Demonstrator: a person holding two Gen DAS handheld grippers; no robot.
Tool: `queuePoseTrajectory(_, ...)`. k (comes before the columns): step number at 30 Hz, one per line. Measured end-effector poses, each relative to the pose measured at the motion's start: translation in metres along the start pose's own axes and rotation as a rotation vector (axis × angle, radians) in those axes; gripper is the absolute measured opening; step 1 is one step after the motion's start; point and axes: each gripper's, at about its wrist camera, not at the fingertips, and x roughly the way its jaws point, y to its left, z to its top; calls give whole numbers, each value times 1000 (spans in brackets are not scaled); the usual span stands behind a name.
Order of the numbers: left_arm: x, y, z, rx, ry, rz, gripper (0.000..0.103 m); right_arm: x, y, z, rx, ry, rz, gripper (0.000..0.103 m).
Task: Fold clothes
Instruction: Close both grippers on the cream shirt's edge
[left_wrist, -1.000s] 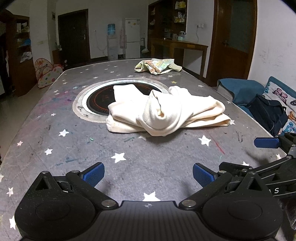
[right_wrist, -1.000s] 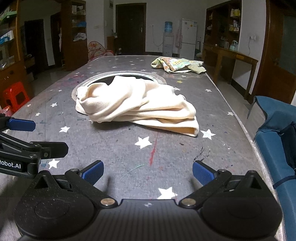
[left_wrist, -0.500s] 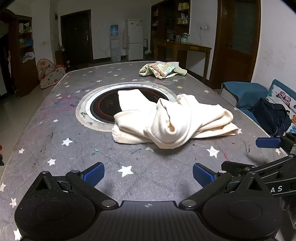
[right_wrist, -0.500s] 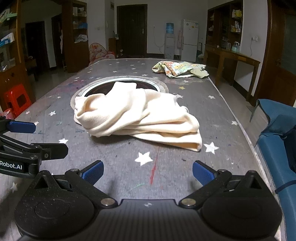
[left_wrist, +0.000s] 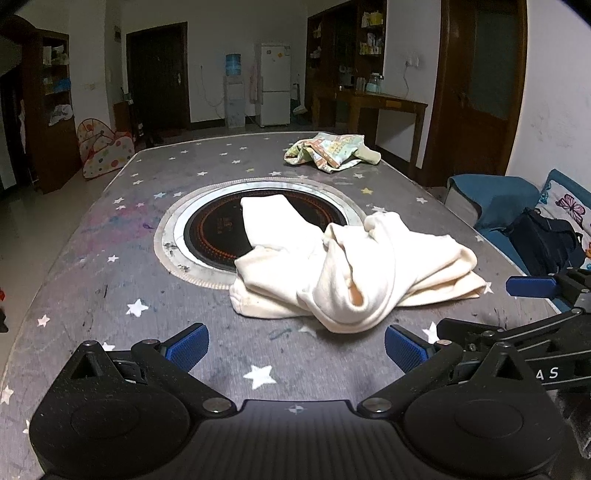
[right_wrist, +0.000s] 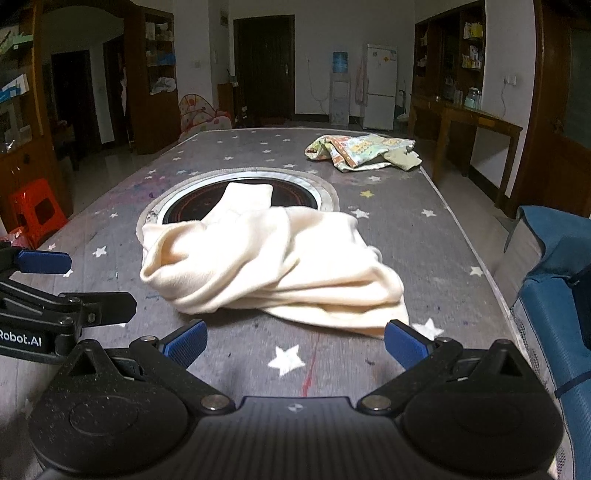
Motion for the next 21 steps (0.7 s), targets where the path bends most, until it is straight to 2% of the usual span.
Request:
queuePoseTrajectory(5,2,3,6,-8,-9,0,101,4,0,9,-10,-16,4,102)
queuePoseTrajectory(10,6,5,13,-28,-21,-8,85,7,-3,18,-2,-30,4,96)
queuePoseTrajectory(19,27,0,32,-10,-29,-49,69,19,-12,35,-1,-38,0,82)
queuePoseTrajectory(20,30,-1,32,-5,-22,-55,66,21,-13,37,-2,-39,2,79)
queuePoseTrajectory(21,34,-2,32,1,-14,-61,58,23,-13,39,-3,-39,6,78)
